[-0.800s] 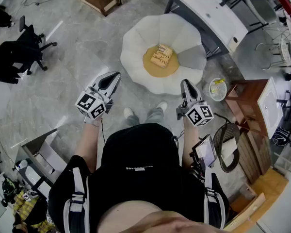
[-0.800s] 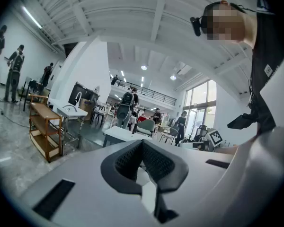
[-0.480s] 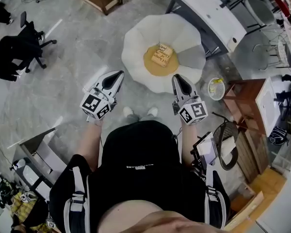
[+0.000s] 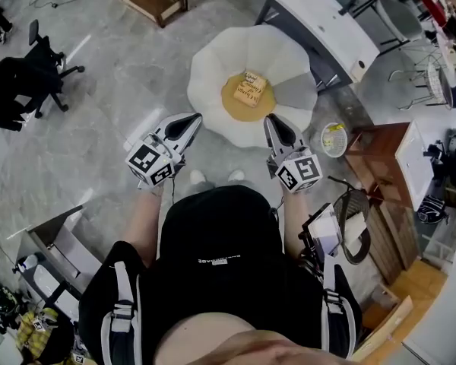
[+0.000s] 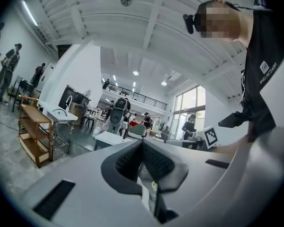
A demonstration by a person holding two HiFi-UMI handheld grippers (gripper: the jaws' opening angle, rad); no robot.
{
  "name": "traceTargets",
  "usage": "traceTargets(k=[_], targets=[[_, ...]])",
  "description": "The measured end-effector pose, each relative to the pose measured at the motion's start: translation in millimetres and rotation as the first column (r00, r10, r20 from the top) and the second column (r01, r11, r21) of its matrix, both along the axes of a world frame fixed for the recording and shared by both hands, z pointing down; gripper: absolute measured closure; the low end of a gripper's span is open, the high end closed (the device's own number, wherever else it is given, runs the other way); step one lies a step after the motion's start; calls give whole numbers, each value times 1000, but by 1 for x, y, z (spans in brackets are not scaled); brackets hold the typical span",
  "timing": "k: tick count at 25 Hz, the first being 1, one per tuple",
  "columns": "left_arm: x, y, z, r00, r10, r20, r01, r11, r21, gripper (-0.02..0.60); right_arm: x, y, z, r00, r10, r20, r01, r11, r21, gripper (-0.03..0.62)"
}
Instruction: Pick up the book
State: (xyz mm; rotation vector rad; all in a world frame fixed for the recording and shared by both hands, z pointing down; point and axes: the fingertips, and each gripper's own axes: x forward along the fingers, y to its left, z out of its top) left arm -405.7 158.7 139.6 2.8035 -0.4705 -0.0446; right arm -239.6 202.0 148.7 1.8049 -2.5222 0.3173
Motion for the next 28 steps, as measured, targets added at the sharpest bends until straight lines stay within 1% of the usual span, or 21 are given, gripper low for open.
traceTargets(k=[2, 5, 7, 10, 13, 16, 21, 25, 28], targets=[[-2, 2, 2, 1000, 20, 19, -20, 1000, -8, 568, -4, 0, -2, 1000, 10, 5, -10, 1000, 2, 545], [-4, 1, 7, 998, 40, 55, -40, 999, 3, 568, -8, -4, -3, 1000, 22, 11, -22, 1000, 7, 545], [-1, 2, 13, 996, 60, 64, -61, 998, 8, 568, -9, -6, 0, 999, 26, 19, -26, 1000, 5, 545], [9, -1, 19, 996, 54, 71, -54, 999, -2, 568, -3, -7, 5, 999, 30, 37, -30, 1000, -3, 545], [26, -8, 25, 996, 44, 77, -42, 999, -19, 568, 18, -11, 9, 997, 44, 63, -43, 999, -10, 545], [48, -19, 28, 997, 29, 65, -27, 999, -26, 568, 45, -24, 15, 997, 39, 70, -38, 999, -19, 545], [91, -49, 33, 998, -46, 50, 50, 996, -80, 568, 94, -53, 15, 995, 2, 100, 0, 1000, -26, 545], [126, -70, 34, 995, -84, 58, 89, 992, -92, 568, 131, -79, 17, 994, -37, 102, 40, 999, -26, 545], [143, -86, 34, 991, -121, 57, 126, 987, -99, 568, 152, -99, 19, 991, -63, 115, 67, 997, -24, 545]])
